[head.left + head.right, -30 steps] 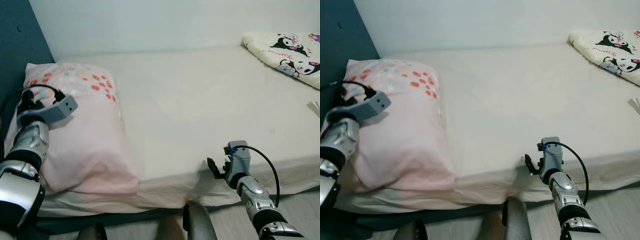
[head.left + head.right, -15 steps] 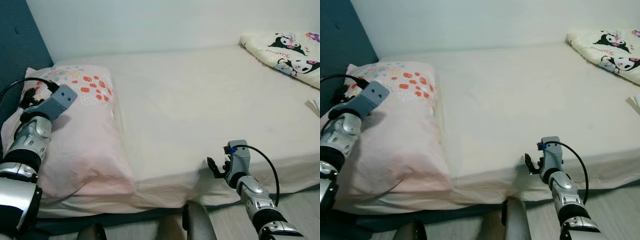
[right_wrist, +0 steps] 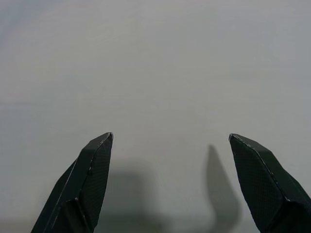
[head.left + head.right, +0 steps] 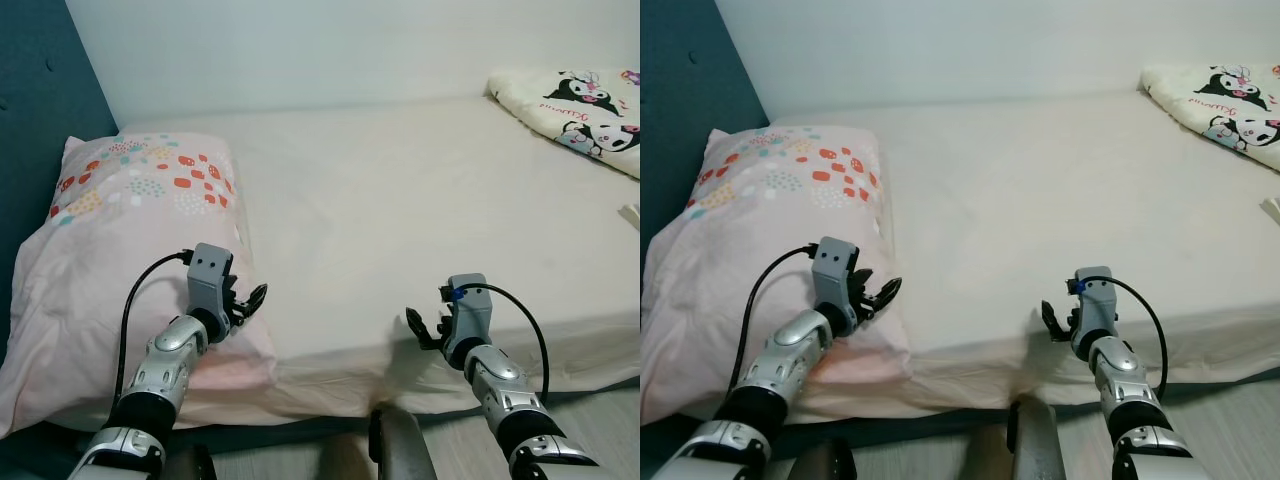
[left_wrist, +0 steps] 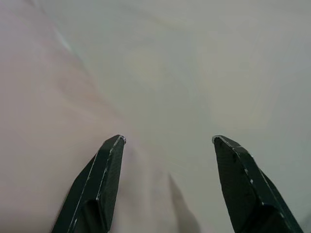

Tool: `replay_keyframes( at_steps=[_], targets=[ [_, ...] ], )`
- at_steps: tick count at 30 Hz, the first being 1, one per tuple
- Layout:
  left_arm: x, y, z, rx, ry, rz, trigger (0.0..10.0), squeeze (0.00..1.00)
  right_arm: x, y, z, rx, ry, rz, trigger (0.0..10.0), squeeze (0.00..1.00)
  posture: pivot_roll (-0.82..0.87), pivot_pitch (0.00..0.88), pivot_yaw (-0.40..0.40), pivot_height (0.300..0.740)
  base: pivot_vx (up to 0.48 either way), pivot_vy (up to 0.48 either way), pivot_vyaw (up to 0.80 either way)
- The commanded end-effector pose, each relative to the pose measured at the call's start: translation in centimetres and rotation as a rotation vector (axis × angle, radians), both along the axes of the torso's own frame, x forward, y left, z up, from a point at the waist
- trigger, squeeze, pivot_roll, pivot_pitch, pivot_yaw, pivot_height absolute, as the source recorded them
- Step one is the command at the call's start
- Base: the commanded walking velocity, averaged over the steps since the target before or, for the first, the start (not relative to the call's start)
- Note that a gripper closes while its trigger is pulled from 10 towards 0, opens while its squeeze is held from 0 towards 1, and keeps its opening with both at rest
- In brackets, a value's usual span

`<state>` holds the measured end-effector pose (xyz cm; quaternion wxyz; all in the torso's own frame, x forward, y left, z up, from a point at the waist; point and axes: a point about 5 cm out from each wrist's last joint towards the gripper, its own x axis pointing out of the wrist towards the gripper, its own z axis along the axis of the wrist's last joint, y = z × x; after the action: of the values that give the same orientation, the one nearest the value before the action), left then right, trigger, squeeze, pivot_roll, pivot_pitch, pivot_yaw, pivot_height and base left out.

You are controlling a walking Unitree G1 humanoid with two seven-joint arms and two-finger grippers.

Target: Clean up the room

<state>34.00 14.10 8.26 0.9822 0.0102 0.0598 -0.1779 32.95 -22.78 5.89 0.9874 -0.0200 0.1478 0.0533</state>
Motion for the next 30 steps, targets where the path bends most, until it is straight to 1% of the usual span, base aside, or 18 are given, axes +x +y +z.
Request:
replay_keyframes(
  at_steps=[1,2,3,5,7,8,9,10,11,12,14,15,18,21,24,26,27,30],
  targets=[
    [-1.6,-0.3,-2.8,0.203,0.048,-0.037,10.0,0.00,-0.2,0.2,-0.4,0.001,0.018,0.005,10.0,0.00,-0.05,0.078,-0.003,0.467,0.000,0.000,0.00],
    [-1.6,-0.3,-2.8,0.203,0.048,-0.037,10.0,0.00,-0.2,0.2,-0.4,0.001,0.018,0.005,10.0,0.00,-0.05,0.078,-0.003,0.467,0.000,0.000,0.00],
    [-1.7,0.8,-3.2,0.337,0.046,-0.020,10.0,0.00,-0.1,0.2,-0.3,0.002,0.016,0.004,10.0,0.00,-0.05,0.076,-0.004,0.467,0.000,0.000,0.00],
    [-1.7,2.1,-3.4,0.450,0.046,0.009,10.0,0.00,-0.1,0.2,-0.3,0.002,0.015,0.003,10.0,0.00,-0.05,0.076,-0.004,0.467,0.000,0.000,0.00],
    [-1.8,2.3,-3.4,0.466,0.050,0.009,10.0,0.00,-0.1,0.2,-0.3,0.002,0.015,0.003,10.0,0.00,-0.05,0.076,-0.004,0.467,0.000,0.000,0.00],
    [-1.9,2.9,-3.4,0.526,0.054,0.005,10.0,0.00,-0.1,0.2,-0.3,0.002,0.014,0.003,10.0,0.00,-0.05,0.076,-0.005,0.467,0.000,0.000,0.00],
    [-1.9,2.9,-3.4,0.526,0.054,0.005,10.0,0.00,-0.1,0.2,-0.3,0.002,0.014,0.003,10.0,0.00,-0.05,0.076,-0.005,0.467,0.000,0.000,0.00],
    [-2.1,4.7,-3.6,0.681,0.070,0.031,10.0,0.00,0.0,0.2,-0.2,0.004,0.012,0.002,10.0,0.00,-0.05,0.074,-0.003,0.467,0.000,0.000,0.00],
    [-2.1,4.7,-3.6,0.681,0.070,0.031,10.0,0.00,0.0,0.2,-0.2,0.004,0.012,0.002,10.0,0.00,-0.05,0.074,-0.003,0.467,0.000,0.000,0.00],
    [-2.2,6.2,-3.7,0.766,0.079,0.091,10.0,0.00,0.1,0.3,-0.1,0.007,0.010,0.002,10.0,0.00,-0.05,0.074,-0.002,0.467,0.000,0.000,0.00],
    [-2.2,6.5,-3.6,0.776,0.080,0.105,10.0,0.00,0.1,0.3,-0.1,0.008,0.009,0.002,10.0,0.00,-0.05,0.074,-0.002,0.467,0.000,0.000,0.00],
    [-2.3,7.1,-3.7,0.809,0.093,0.128,10.0,0.00,0.1,0.4,-0.1,0.010,0.009,0.004,10.0,0.00,-0.04,0.072,-0.003,0.467,0.000,0.000,0.00],
    [-2.5,7.4,-4.2,0.831,0.118,0.123,10.0,0.00,0.1,0.5,-0.1,0.009,0.009,0.009,10.0,0.00,-0.04,0.068,-0.005,0.467,0.000,0.000,0.00],
    [-3.8,7.4,-6.3,0.913,0.227,0.000,10.0,0.00,0.2,0.5,0.0,0.007,0.009,0.013,10.0,0.00,-0.04,0.062,-0.006,0.467,0.000,0.000,0.00],
    [-4.0,7.6,-6.4,0.937,0.233,-0.005,10.0,0.00,0.3,0.4,0.1,0.005,0.007,0.012,10.0,0.00,-0.04,0.062,-0.006,0.467,0.000,0.000,0.00],
    [-4.0,7.7,-6.3,0.941,0.230,-0.006,10.0,0.00,0.3,0.3,0.1,0.005,0.007,0.011,10.0,0.00,-0.05,0.059,-0.007,0.467,0.000,0.000,0.00],
    [-3.7,7.6,-5.8,0.896,0.221,0.009,10.0,0.00,0.3,0.2,0.2,0.007,0.004,0.010,10.0,0.00,-0.05,0.058,-0.007,0.467,0.000,0.000,0.00],
    [-3.1,7.5,-5.0,0.858,0.190,0.026,10.0,0.00,0.3,0.2,0.2,0.010,0.001,0.009,10.0,0.00,-0.05,0.057,-0.010,0.467,0.000,0.000,0.00]
  ],
)
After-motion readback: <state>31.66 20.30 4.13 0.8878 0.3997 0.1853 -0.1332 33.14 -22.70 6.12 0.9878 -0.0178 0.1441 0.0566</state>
